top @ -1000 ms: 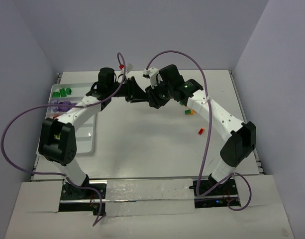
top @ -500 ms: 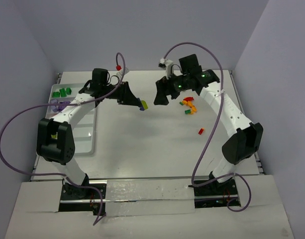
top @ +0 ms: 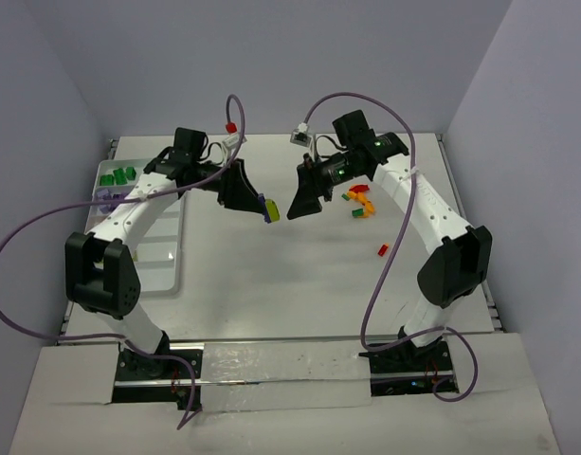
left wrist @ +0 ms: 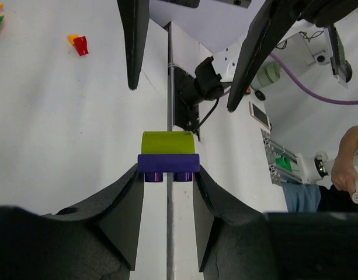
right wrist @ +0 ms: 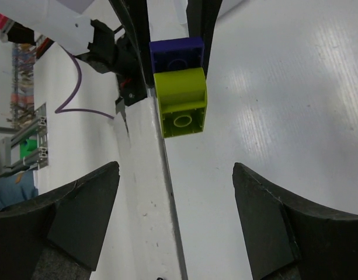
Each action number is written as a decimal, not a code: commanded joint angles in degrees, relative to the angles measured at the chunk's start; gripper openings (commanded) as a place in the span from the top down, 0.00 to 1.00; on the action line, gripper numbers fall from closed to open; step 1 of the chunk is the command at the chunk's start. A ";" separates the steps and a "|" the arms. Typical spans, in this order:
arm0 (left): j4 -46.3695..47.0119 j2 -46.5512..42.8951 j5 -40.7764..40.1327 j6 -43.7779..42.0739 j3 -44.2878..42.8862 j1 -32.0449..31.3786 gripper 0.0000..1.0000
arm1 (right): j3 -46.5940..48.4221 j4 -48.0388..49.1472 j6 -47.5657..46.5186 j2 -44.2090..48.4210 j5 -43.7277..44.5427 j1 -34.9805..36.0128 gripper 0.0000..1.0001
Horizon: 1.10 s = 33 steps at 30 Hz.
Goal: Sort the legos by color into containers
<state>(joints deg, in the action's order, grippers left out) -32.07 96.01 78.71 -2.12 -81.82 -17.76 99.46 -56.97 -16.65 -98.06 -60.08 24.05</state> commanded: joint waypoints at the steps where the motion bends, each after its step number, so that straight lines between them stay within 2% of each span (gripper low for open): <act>1: 10.07 -5.39 -0.39 7.15 3.70 -1.77 1.00 | -1.78 4.08 2.75 0.94 -2.93 1.45 0.18; 12: 9.73 -6.97 -2.93 7.19 3.44 -4.35 1.00 | -0.50 5.38 4.54 -1.23 -3.84 3.07 0.44; 23: 10.34 -6.78 -4.36 7.69 3.37 -5.00 1.00 | 0.12 2.83 2.09 -1.46 -5.04 4.46 0.52; 27: 10.45 -7.07 -4.79 7.66 3.42 -5.09 1.00 | 0.29 2.30 1.71 -1.78 -5.13 4.61 0.67; 28: 10.45 -7.16 -4.79 7.66 3.43 -5.09 1.00 | 0.29 2.21 1.54 -1.79 -5.13 4.69 0.67; 30: 10.45 -7.24 -5.06 7.66 3.51 -5.09 0.98 | 0.38 1.95 1.45 -2.05 -5.13 4.69 0.78; 31: 10.51 -7.24 -5.30 7.72 3.57 -5.09 0.92 | 0.44 1.89 1.51 -2.17 -5.01 4.75 0.91; 32: 10.47 -7.24 -5.37 7.74 3.60 -5.09 0.85 | 0.50 1.90 1.67 -2.26 -4.78 4.78 0.98; 33: 10.40 -7.23 -5.35 7.82 3.63 -5.10 0.76 | 0.56 1.95 1.89 -2.30 -4.51 4.78 1.00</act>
<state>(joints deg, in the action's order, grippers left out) -24.58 90.87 74.11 5.54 -77.21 -22.41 97.95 -54.02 -14.59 -99.51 -63.18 27.75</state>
